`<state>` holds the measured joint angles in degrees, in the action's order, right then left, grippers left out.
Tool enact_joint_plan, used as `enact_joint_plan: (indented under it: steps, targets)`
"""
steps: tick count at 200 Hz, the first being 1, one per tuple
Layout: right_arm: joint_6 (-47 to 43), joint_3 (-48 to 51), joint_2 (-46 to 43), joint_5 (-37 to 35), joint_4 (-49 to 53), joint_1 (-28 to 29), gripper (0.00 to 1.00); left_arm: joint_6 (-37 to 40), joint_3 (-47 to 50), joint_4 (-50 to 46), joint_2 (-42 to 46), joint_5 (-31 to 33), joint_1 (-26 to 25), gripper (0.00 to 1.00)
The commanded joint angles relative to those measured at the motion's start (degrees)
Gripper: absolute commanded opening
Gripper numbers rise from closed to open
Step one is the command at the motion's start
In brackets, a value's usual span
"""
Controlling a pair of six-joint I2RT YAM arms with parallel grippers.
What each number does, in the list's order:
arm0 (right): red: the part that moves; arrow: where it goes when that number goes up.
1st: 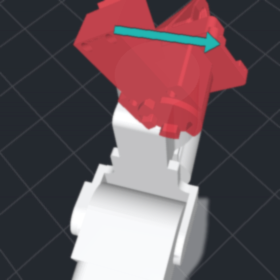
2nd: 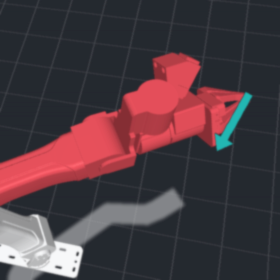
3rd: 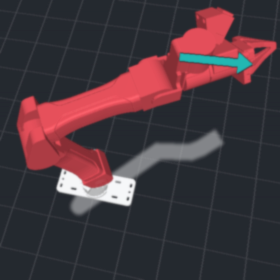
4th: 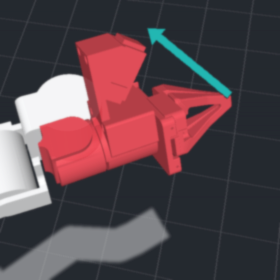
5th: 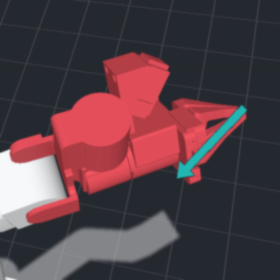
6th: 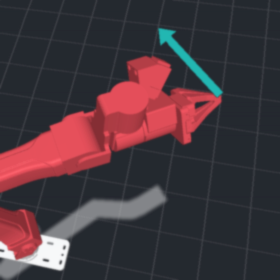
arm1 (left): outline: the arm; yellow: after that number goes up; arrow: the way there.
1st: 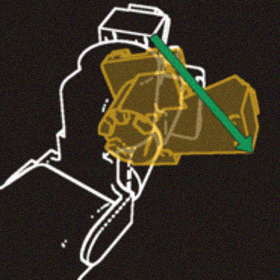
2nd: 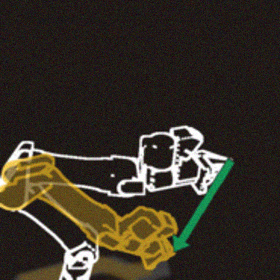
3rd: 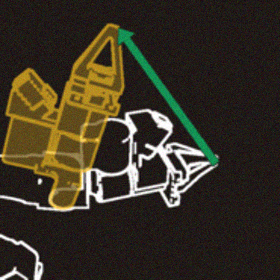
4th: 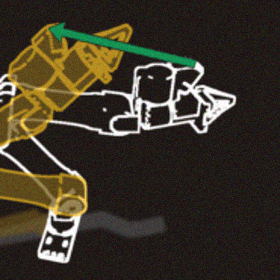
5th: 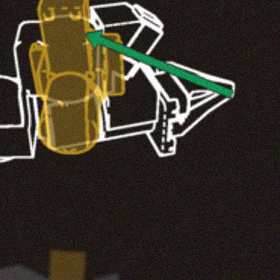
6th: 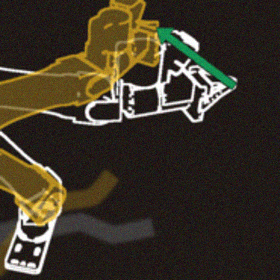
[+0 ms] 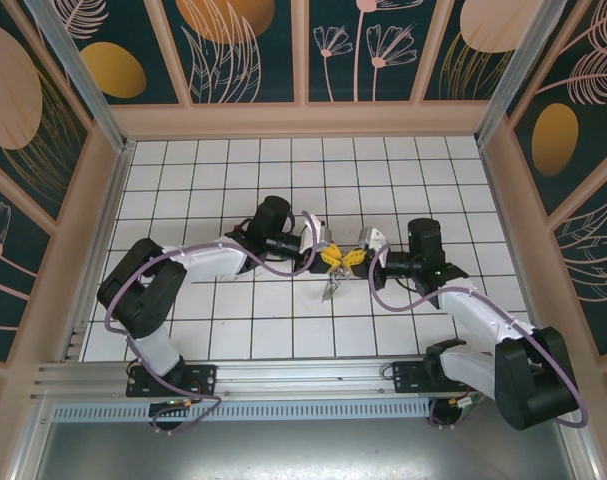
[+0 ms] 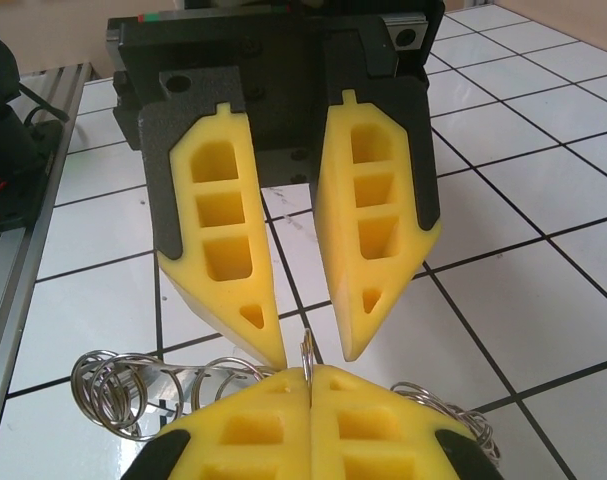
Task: Put the keys on the keyring
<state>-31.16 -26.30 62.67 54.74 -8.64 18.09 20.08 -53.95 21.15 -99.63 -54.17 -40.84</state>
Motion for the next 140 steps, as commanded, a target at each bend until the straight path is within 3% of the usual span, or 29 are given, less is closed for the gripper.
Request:
enact_joint_plan:
  steps: [1,50,140]
  targets:
    - [0.1,0.7,-0.7,3.6,-4.3,-0.2,0.00,1.5,-0.8,-2.3,-1.1,-0.9,-0.4,0.25]
    - [0.4,1.2,-0.8,3.9,-4.8,-0.5,0.00,1.9,-1.4,-2.9,-2.1,-1.8,-0.4,0.13]
    - [1.9,1.7,-0.3,3.4,-6.7,-0.5,0.00,-0.9,-3.0,0.8,-2.8,-3.8,-0.3,0.18]
